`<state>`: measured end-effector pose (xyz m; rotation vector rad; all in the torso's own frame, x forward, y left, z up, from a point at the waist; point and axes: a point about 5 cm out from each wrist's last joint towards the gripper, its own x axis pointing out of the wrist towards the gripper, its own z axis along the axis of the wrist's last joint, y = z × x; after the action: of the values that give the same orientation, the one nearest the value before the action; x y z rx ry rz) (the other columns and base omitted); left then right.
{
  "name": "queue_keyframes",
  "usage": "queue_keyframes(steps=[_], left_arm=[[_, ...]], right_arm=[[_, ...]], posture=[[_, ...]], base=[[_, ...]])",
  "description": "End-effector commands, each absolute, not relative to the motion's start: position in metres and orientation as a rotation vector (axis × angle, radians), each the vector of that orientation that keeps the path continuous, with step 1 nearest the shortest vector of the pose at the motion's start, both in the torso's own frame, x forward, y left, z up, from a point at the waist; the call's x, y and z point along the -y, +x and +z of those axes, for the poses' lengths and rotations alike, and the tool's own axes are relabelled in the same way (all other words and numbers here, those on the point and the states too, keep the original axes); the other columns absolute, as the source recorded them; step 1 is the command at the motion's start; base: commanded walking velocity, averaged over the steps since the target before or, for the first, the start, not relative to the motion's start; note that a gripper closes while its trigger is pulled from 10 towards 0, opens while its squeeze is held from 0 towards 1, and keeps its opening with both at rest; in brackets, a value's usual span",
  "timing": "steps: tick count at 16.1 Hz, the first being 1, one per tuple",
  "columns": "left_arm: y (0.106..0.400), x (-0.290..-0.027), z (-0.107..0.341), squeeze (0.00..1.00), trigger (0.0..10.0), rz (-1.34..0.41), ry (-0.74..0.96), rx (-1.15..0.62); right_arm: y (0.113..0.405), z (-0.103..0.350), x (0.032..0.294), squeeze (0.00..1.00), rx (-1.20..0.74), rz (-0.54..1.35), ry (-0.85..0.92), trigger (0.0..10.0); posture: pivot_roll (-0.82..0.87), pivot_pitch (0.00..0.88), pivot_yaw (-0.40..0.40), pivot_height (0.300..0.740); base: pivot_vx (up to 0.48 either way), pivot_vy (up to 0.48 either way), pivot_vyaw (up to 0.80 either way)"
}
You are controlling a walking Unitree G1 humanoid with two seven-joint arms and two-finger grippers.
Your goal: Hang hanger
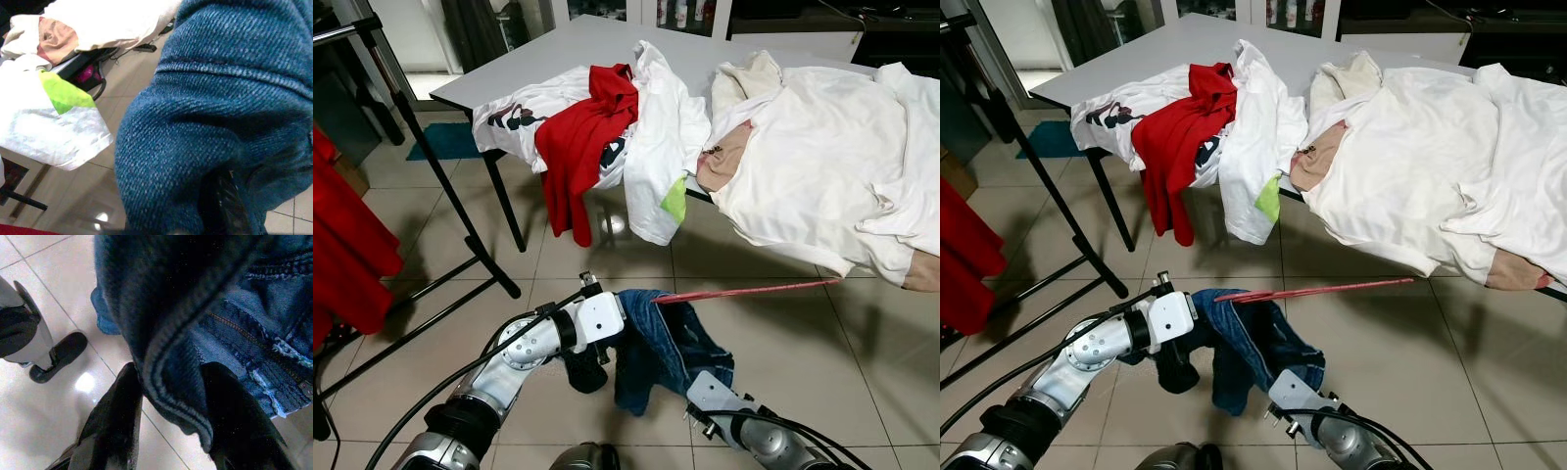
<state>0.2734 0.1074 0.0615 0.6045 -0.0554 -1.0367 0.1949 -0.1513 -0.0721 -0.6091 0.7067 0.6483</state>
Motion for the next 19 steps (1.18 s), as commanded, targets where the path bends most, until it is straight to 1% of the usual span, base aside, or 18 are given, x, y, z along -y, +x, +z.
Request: queue_keyframes(steps=[1, 7, 10, 11, 14, 19], left_arm=[[0.272, -0.109, 0.059, 0.0, 10.0, -1.042, 0.617, 0.048], [0.272, -0.117, 0.047, 0.0, 10.0, -1.018, 0.667, -0.018], [0.27, -0.122, 0.035, 0.0, 10.0, -1.003, 0.702, -0.094], [0.269, -0.125, 0.029, 0.0, 10.0, -0.995, 0.72, -0.13], [0.27, -0.125, 0.026, 0.0, 10.0, -0.986, 0.714, -0.141], [0.268, -0.125, 0.023, 0.0, 10.0, -1.014, 0.707, -0.163]], right_arm=[[0.189, -0.076, 0.157, 0.0, -0.739, 0.625, -0.608, 0.0], [0.184, -0.077, 0.172, 0.0, -0.75, 0.561, -0.655, 0.0], [0.195, -0.071, 0.183, 0.0, -0.702, 0.47, -0.71, 0.0], [0.204, -0.064, 0.192, 0.0, -0.663, 0.397, -0.742, 0.0], [0.216, -0.055, 0.202, 0.0, -0.619, 0.308, -0.776, 0.0], [0.235, -0.039, 0.221, 0.0, -0.551, 0.096, -0.809, 0.0]], posture=[[0.1, 0.0, 0.091, 0.74], [0.09, 0.0, 0.085, 0.74], [0.08, 0.0, 0.082, 0.74], [0.08, 0.0, 0.08, 0.74], [0.08, 0.0, 0.079, 0.74], [0.08, 0.0, 0.077, 0.74]], base=[[0.0, 0.0, 0.0], [0.0, 0.0, 0.0], [0.0, 0.0, 0.0], [0.0, 0.0, 0.0], [0.0, 0.0, 0.0], [0.0, 0.0, 0.0]])
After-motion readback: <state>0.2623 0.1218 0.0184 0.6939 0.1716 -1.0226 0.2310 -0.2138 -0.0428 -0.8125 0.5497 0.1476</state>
